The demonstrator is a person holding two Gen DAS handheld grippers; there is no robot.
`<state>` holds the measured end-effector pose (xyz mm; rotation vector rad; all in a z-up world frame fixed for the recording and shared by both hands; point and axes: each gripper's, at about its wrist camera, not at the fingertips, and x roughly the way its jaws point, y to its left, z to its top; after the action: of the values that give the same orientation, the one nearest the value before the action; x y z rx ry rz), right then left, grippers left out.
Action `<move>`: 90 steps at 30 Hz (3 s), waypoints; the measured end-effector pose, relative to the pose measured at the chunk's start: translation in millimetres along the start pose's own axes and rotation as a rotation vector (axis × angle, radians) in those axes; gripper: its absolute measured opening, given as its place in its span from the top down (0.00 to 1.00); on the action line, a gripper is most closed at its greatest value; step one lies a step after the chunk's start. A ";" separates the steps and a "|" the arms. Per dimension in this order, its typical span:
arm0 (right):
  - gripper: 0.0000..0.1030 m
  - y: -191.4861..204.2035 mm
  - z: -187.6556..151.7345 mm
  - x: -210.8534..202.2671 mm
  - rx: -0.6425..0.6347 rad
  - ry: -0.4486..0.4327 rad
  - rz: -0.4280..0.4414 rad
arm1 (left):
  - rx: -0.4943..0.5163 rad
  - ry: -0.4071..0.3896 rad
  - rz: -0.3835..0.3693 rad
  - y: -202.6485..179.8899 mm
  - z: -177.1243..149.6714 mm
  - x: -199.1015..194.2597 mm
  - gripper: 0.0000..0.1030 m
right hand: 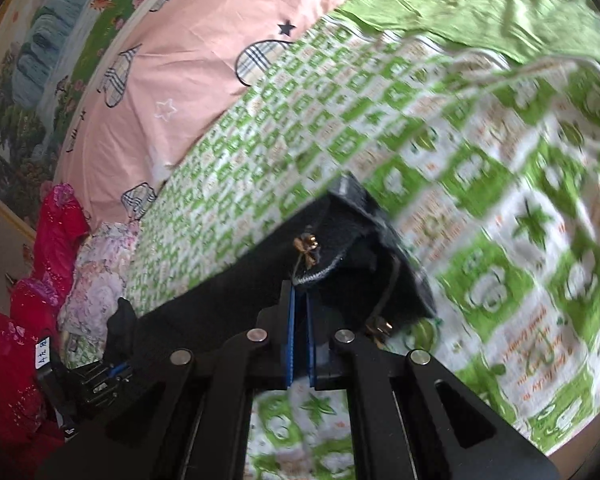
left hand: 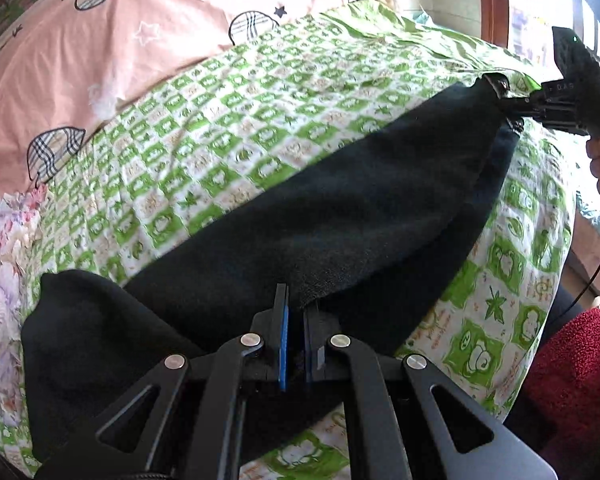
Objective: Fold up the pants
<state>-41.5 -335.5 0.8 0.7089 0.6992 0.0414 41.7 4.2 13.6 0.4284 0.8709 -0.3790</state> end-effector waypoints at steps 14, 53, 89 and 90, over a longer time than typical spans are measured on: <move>0.92 -9.0 -15.7 -7.3 -0.003 0.043 -0.075 | -0.107 0.041 -0.028 5.3 -23.4 -8.1 0.81; 0.49 269.0 -130.3 170.4 -0.729 0.453 0.404 | -0.682 0.543 0.263 220.1 24.1 77.9 0.91; 0.94 319.0 -197.9 153.0 -1.154 0.424 0.374 | -1.156 -0.229 0.149 189.6 -190.9 -89.5 0.95; 0.94 319.5 -199.6 152.7 -1.161 0.422 0.371 | -1.158 -0.224 0.147 189.5 -193.5 -87.9 0.95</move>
<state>18.1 66.6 -0.6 -0.3192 0.7912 0.8876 -43.6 275.9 11.9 -0.6114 0.7021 0.2399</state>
